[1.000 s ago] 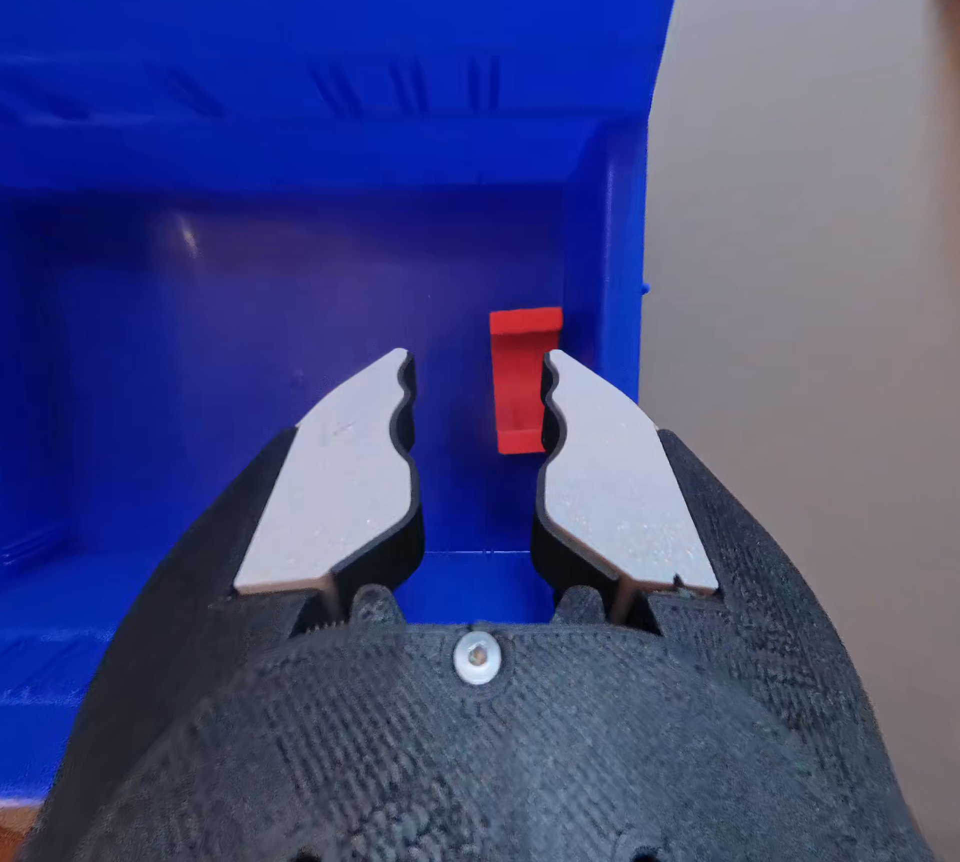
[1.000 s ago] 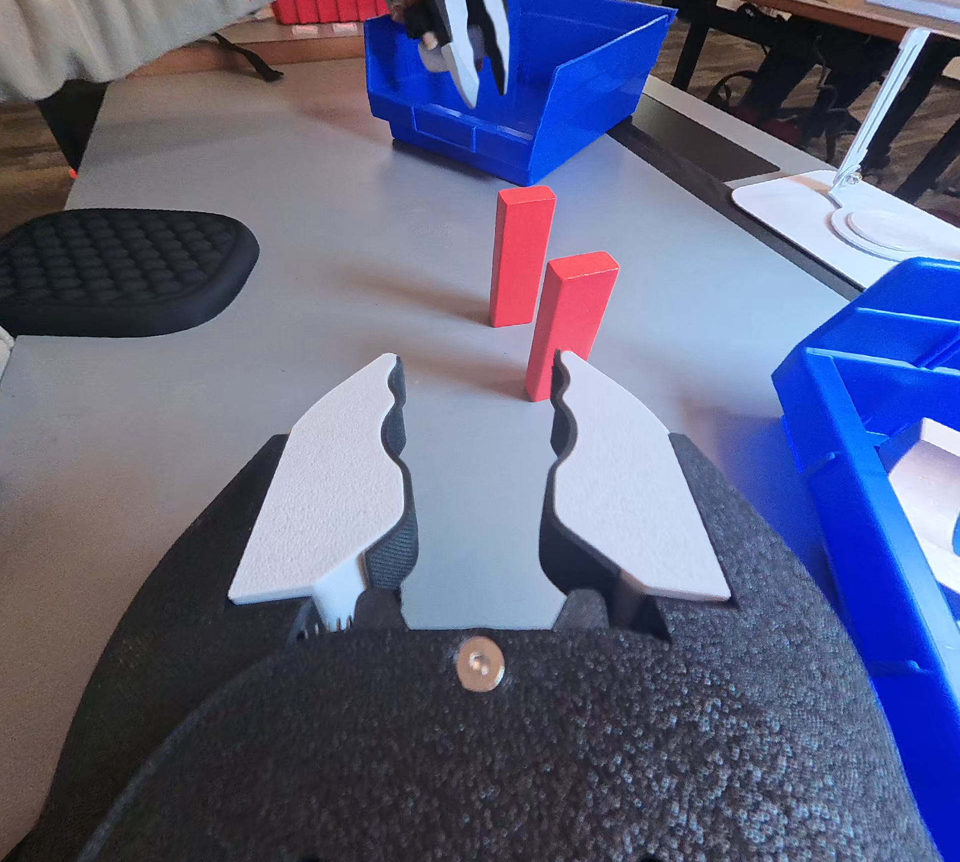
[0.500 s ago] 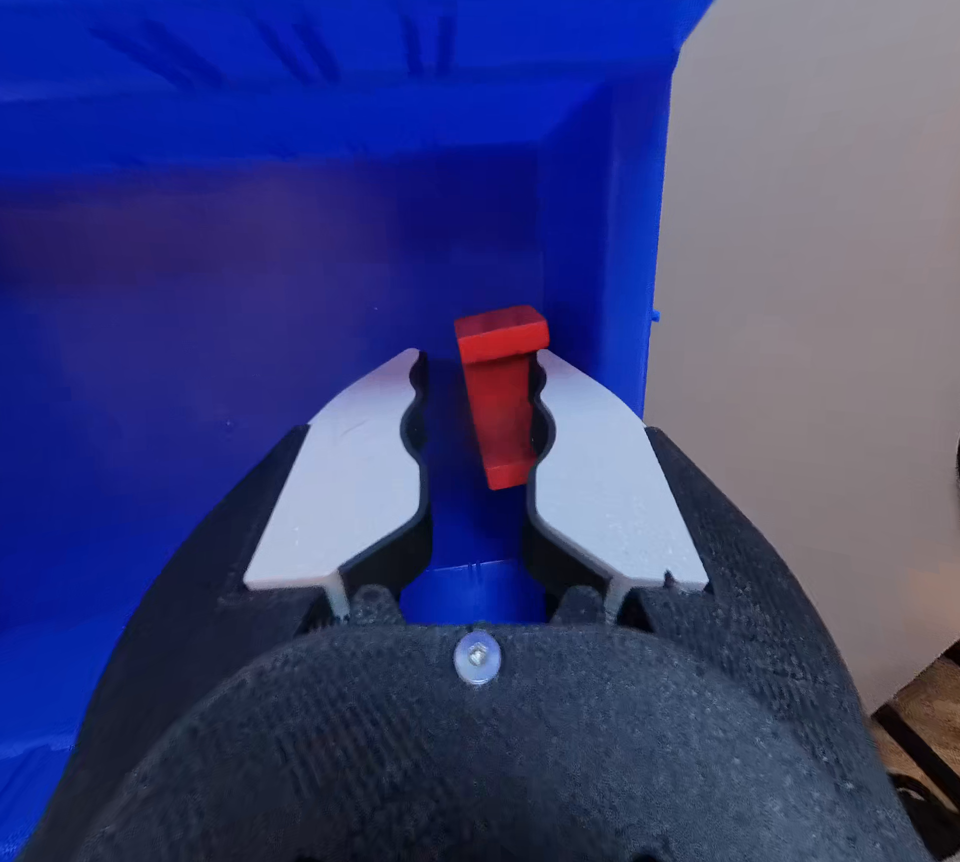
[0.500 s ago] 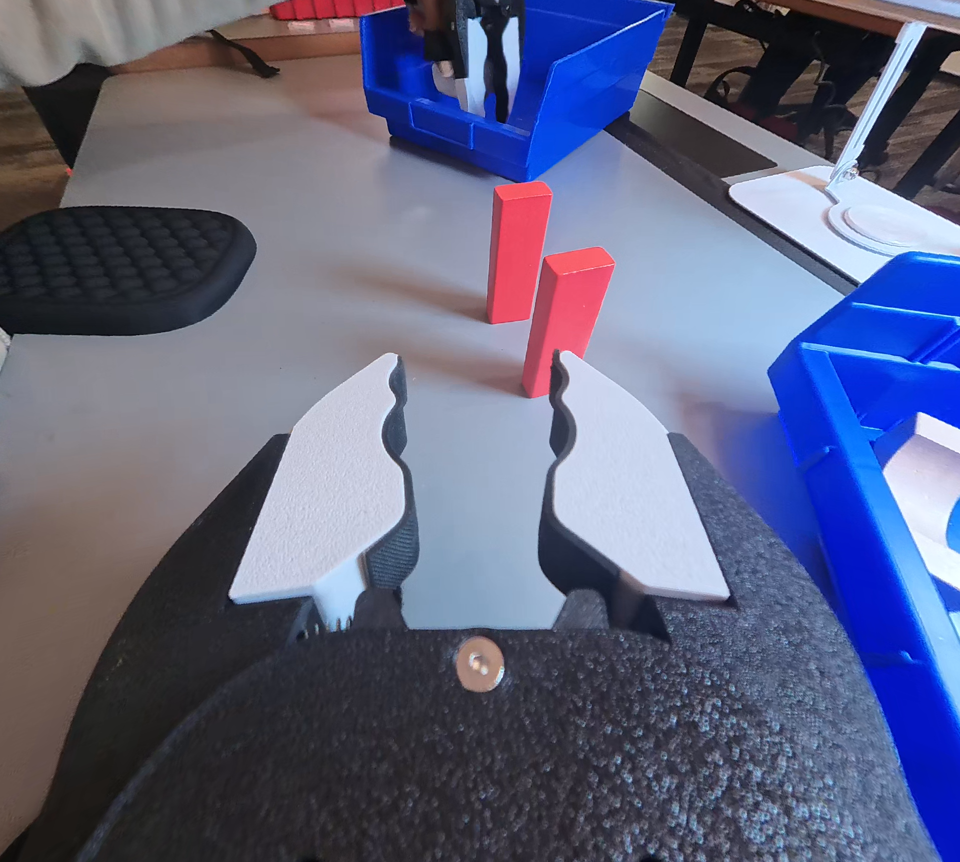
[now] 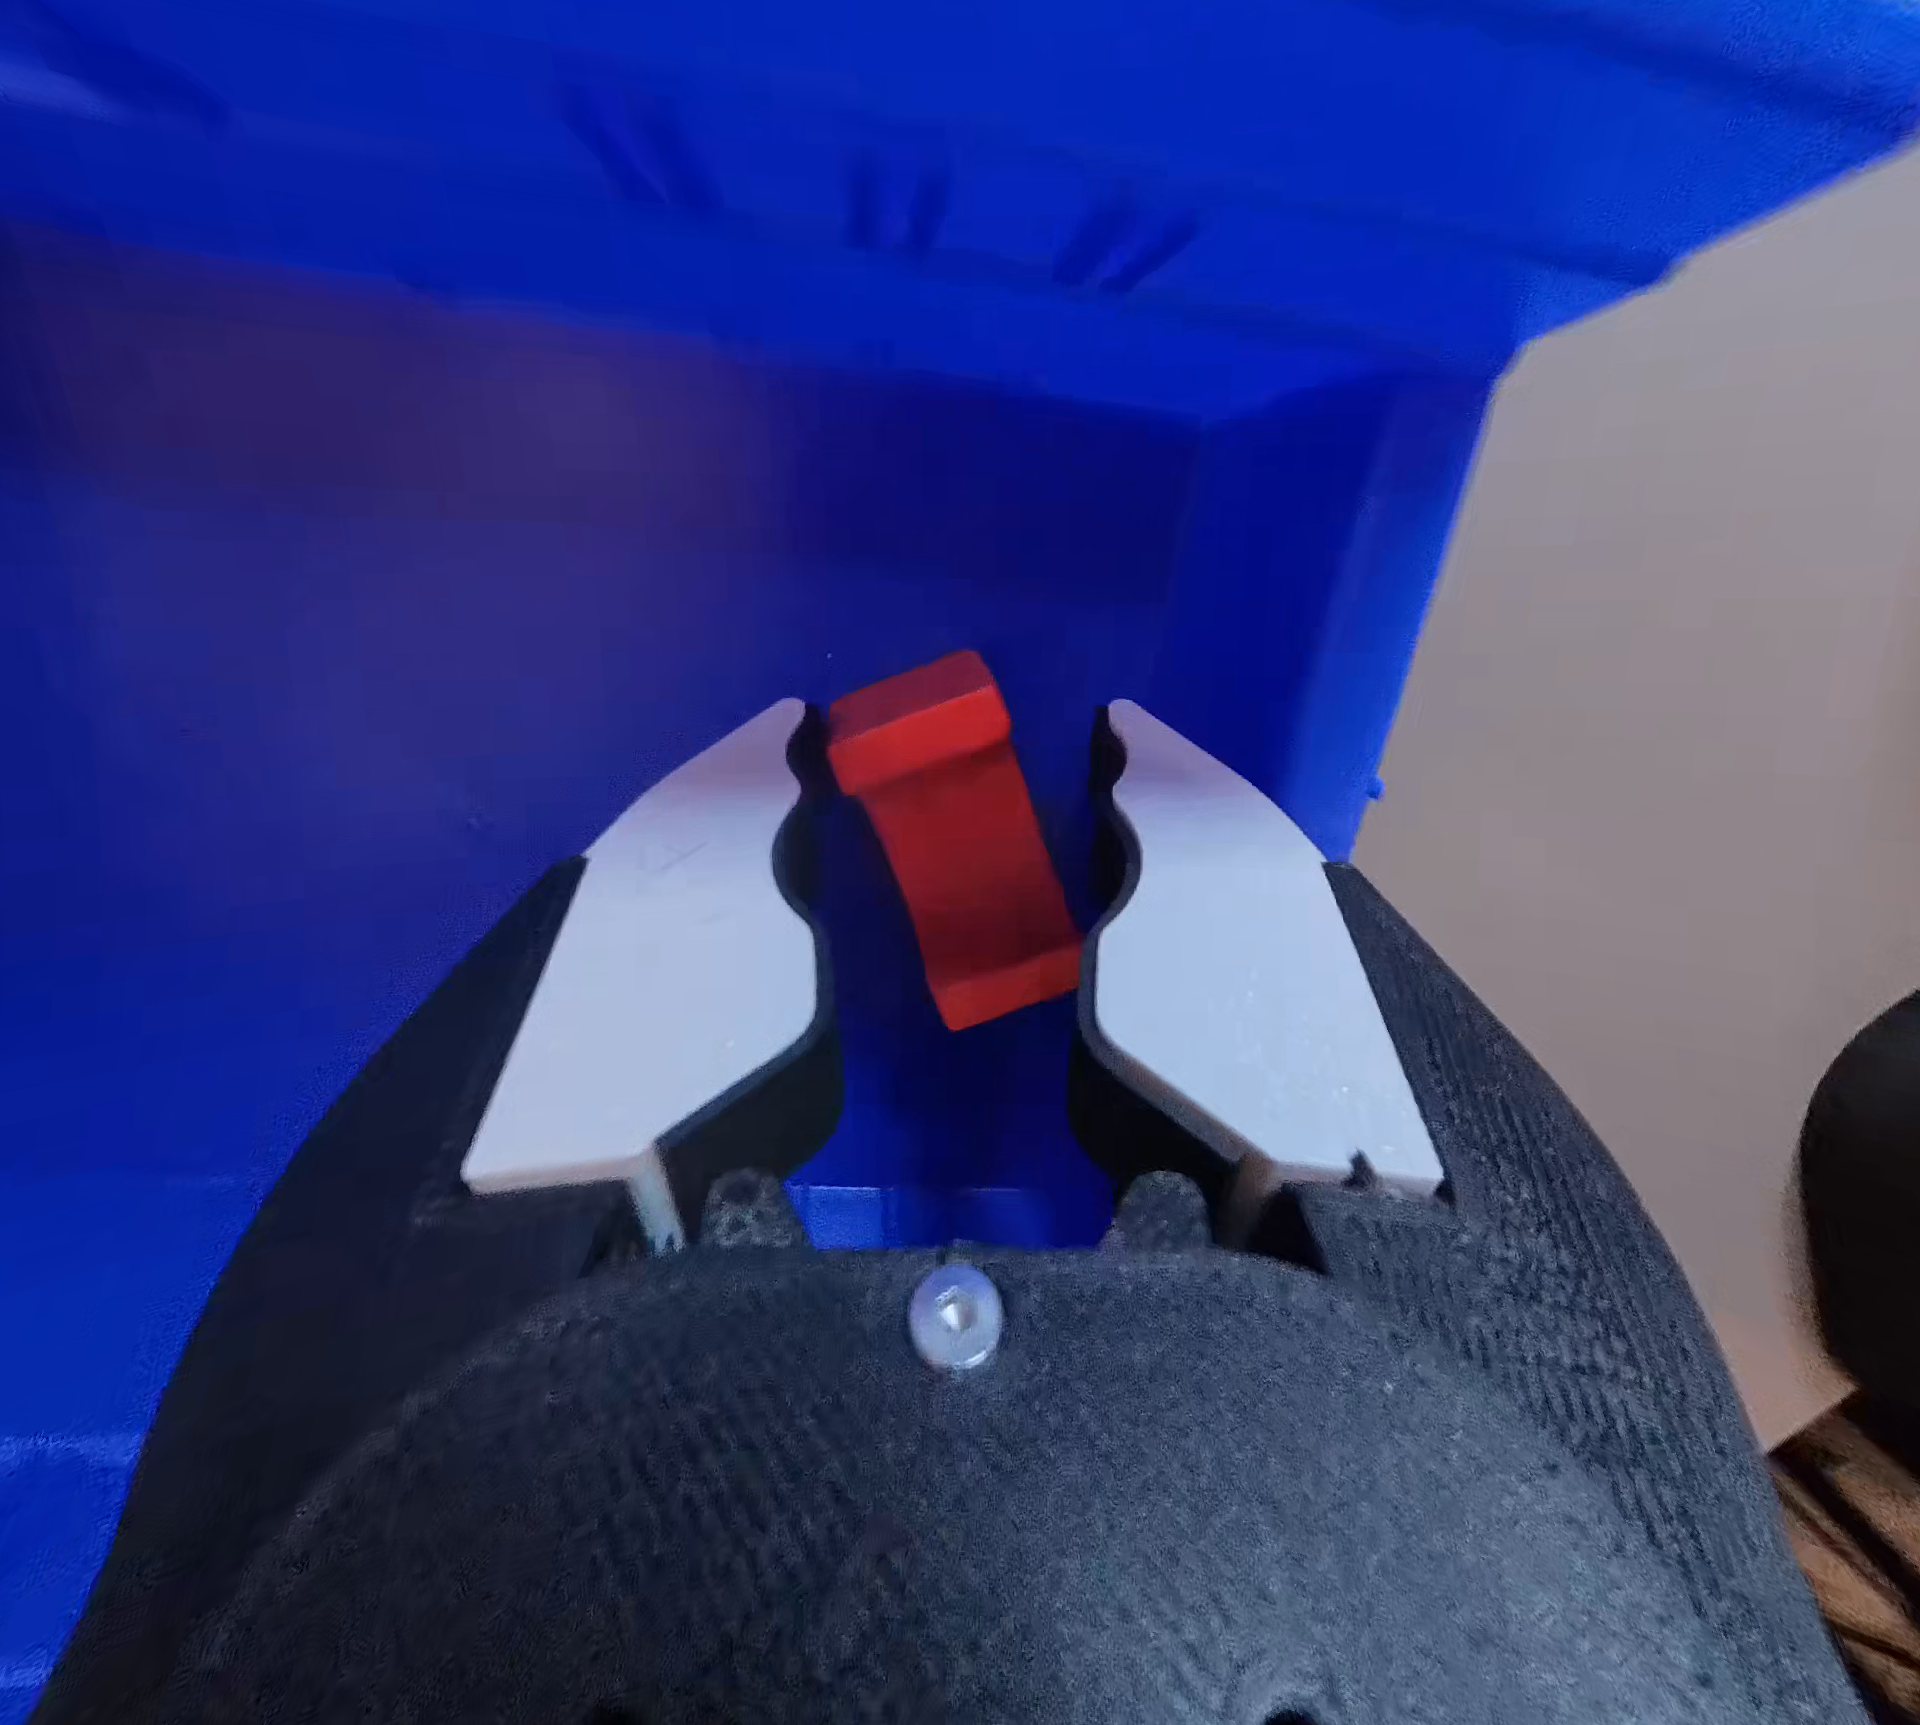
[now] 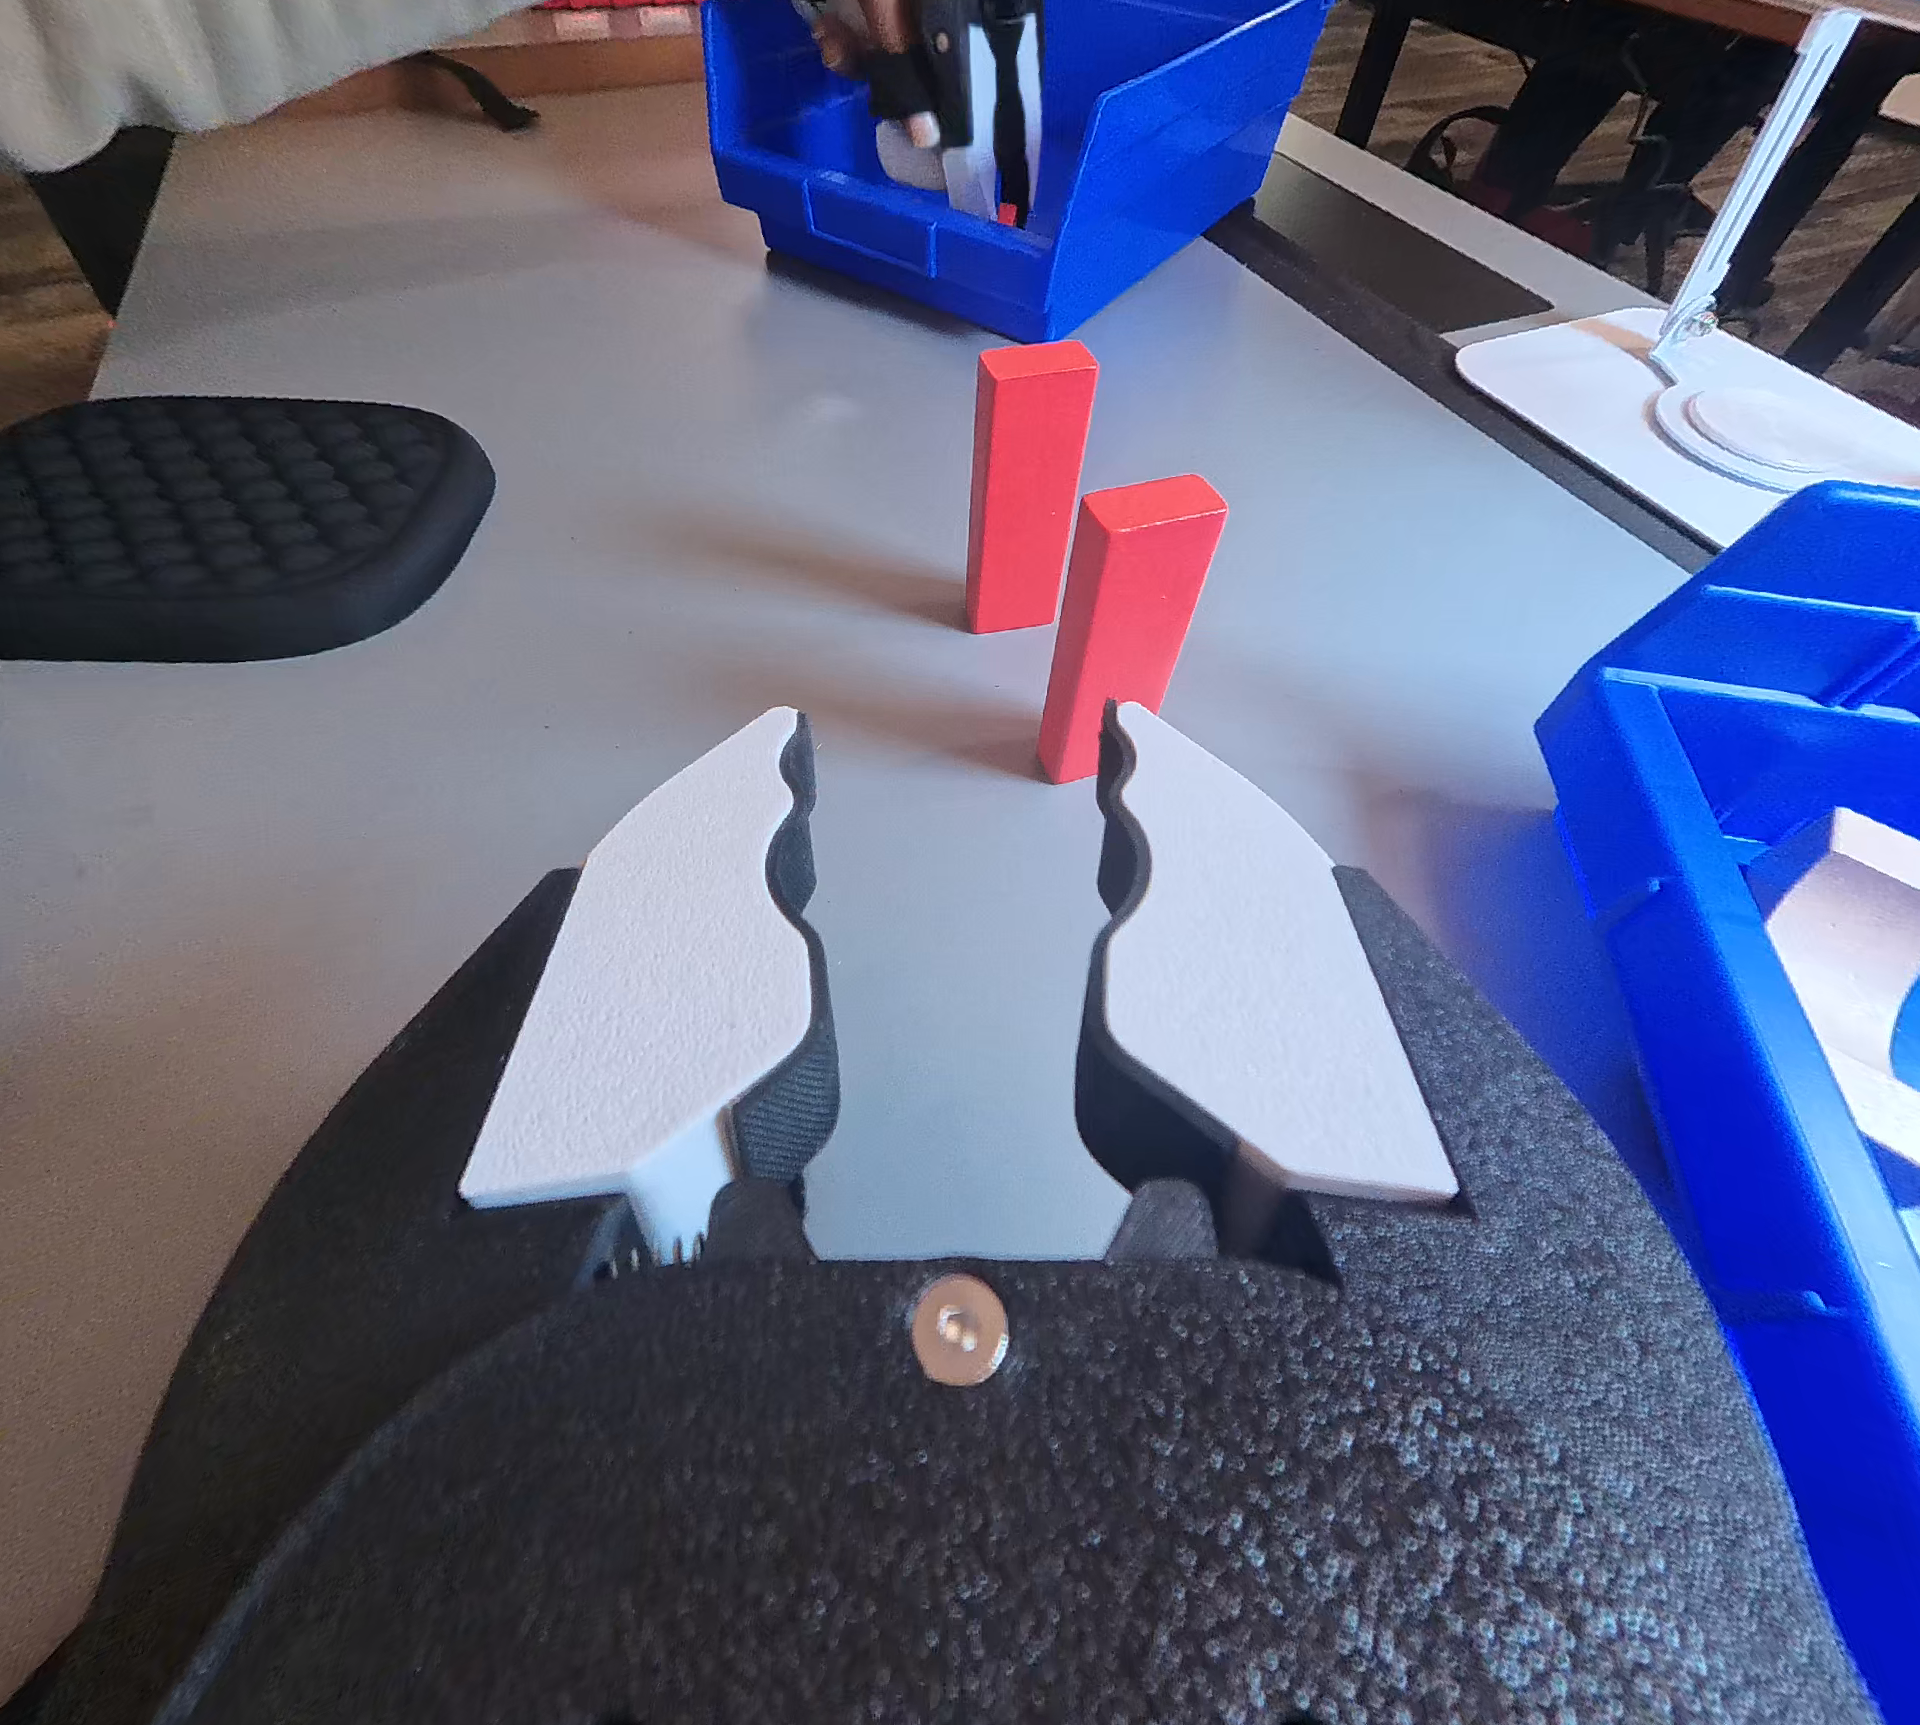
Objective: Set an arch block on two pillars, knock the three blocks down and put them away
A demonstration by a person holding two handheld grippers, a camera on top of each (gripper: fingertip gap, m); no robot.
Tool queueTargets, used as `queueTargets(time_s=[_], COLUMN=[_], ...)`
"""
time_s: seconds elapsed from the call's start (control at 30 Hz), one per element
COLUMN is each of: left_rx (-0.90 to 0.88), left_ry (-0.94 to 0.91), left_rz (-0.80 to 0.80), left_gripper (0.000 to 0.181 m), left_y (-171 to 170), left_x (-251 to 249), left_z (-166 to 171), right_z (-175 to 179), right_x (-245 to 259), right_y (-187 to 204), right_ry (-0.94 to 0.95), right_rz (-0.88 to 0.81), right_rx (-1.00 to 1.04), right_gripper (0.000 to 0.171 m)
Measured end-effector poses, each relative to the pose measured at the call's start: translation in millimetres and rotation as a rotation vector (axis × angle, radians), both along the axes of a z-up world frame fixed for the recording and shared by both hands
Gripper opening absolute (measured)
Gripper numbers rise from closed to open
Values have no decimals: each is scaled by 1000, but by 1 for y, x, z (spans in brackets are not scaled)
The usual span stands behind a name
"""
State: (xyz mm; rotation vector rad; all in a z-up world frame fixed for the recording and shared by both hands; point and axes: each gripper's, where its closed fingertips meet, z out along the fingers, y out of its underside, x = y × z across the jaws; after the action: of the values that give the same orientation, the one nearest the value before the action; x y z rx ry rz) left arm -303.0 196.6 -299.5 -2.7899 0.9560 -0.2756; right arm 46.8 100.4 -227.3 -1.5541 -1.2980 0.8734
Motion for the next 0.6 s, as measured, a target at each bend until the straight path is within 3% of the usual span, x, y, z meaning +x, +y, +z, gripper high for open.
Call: queueTargets(time_s=[0.1, 0.27, 0.43, 0.6], left_rx=[-30, 97, 435, 739], left_ry=[40, 48, -163, -538], left_rz=[86, 81, 13, -255], left_gripper=[37, 37, 36, 36], left_y=[1, 13, 15, -47], left_x=[-6, -11, 22, 115], left_z=[-11, 7, 88, 174], right_z=[0, 1, 3, 24], right_x=[1, 3, 1, -13], right_y=[1, 3, 1, -14], right_ry=[-1, 3, 21, 128], right_rz=[-7, -15, -5, 43], right_rx=[4, 3, -11, -48], right_gripper=[52, 52, 52, 52])
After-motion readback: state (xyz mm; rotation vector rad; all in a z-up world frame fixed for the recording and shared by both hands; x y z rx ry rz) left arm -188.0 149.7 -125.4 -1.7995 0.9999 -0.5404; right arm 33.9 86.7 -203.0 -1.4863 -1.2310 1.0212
